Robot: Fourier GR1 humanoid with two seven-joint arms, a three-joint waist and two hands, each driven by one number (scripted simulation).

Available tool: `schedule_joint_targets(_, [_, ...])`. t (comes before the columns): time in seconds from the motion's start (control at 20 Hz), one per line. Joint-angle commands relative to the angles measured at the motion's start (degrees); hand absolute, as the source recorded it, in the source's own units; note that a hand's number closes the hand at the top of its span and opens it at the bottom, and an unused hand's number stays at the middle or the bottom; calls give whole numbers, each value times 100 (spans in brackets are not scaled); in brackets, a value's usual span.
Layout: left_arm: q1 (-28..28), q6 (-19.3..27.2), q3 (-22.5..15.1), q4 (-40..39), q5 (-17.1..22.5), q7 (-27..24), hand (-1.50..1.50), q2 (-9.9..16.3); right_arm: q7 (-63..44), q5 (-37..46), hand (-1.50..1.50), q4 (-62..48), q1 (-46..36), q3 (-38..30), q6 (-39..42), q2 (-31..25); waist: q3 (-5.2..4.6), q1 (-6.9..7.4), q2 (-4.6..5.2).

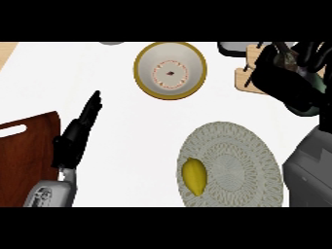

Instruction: Pick the eggplant from the placemat and place it in the tiered shelf

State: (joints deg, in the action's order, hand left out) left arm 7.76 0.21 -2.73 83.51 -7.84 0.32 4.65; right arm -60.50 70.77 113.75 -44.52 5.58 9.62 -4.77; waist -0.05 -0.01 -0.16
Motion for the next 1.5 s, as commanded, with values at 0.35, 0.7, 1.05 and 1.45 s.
schedule_joint_targets(0.35, [-174, -85, 7, 141, -44, -153, 0, 42, 373, -116, 150, -1071, -872, -1178, 24, -751, 3, 23, 12])
schedule_joint_targets(0.7, [362, 53, -63, 63, -118, 302, 0, -183, 1085, -235, 150, -1820, -1137, -1477, -43, -1482, 3, 15, 16])
schedule_joint_targets(1.05, [424, -99, 260, -341, -15, 38, 0, 52, 1705, -199, 150, -2519, -787, -1626, -761, -1762, 3, 14, 23])
schedule_joint_targets(1.45, [266, 72, 6, -134, -188, 108, 0, -211, 2742, -96, 150, -4072, -962, -1672, -2156, -1951, 5, 54, 32])
